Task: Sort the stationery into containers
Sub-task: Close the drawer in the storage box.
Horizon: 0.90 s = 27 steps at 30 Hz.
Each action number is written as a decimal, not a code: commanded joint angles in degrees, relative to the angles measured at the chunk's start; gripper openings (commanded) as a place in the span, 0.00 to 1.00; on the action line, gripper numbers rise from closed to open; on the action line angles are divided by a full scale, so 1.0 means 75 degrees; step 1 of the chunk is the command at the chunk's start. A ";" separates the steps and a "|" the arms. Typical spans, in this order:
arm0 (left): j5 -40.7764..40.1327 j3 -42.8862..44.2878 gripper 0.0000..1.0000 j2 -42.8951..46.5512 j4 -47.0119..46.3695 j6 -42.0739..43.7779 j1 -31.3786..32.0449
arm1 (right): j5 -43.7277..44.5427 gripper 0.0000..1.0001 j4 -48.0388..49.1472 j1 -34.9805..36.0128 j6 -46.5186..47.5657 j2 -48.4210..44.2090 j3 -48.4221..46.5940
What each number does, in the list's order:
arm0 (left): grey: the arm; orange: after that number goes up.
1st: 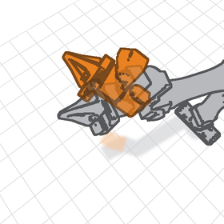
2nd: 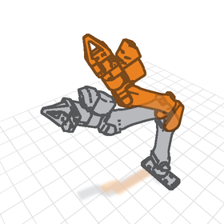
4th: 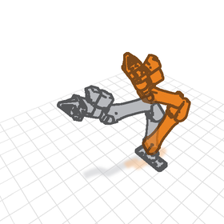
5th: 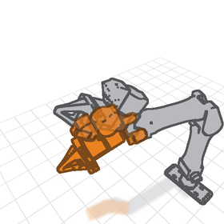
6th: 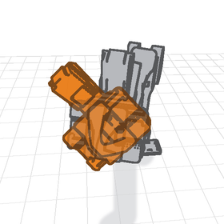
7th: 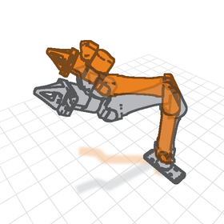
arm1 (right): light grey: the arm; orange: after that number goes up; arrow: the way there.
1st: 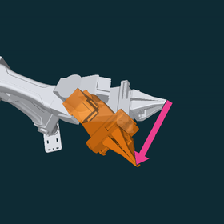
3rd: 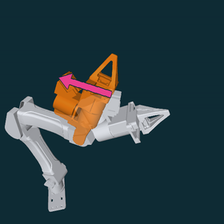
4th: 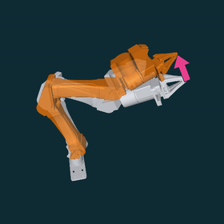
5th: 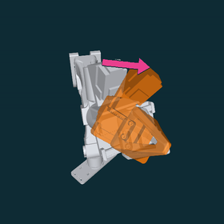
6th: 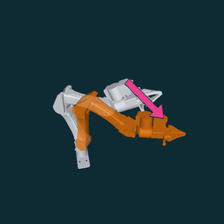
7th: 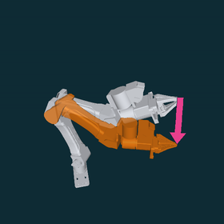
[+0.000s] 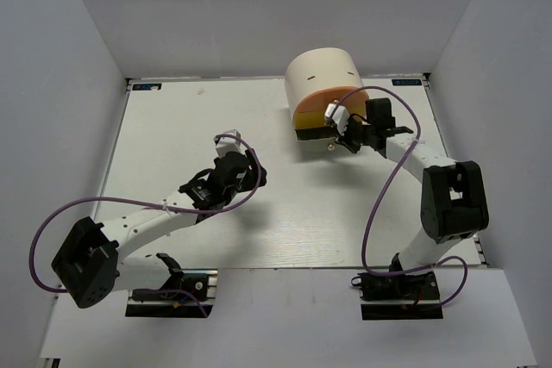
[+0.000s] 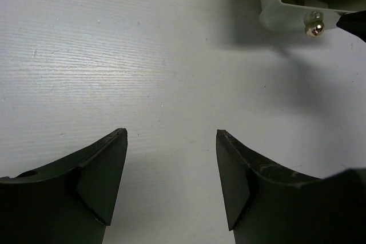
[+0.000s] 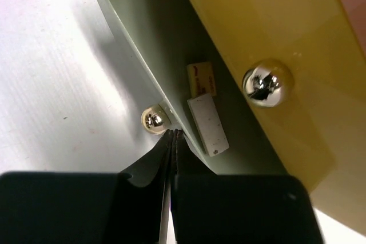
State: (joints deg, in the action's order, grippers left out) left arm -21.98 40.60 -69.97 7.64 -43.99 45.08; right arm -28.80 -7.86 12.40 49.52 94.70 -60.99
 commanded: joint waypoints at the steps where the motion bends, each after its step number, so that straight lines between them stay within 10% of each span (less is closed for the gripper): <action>1: -0.0128 0.0165 0.73 0.0049 0.0071 -0.0018 -0.0034 | 0.0312 0.00 0.0719 0.0104 0.0124 0.0252 -0.0152; 27: -0.0128 0.0235 0.73 0.0049 0.0353 -0.0088 -0.0034 | 0.1507 0.12 0.2605 0.0678 0.0171 0.0932 -0.0376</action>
State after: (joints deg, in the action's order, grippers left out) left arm -22.04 40.66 -69.97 9.63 -44.45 45.08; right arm -19.00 5.89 16.78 50.02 101.01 -61.41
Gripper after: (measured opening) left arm 0.733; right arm 0.117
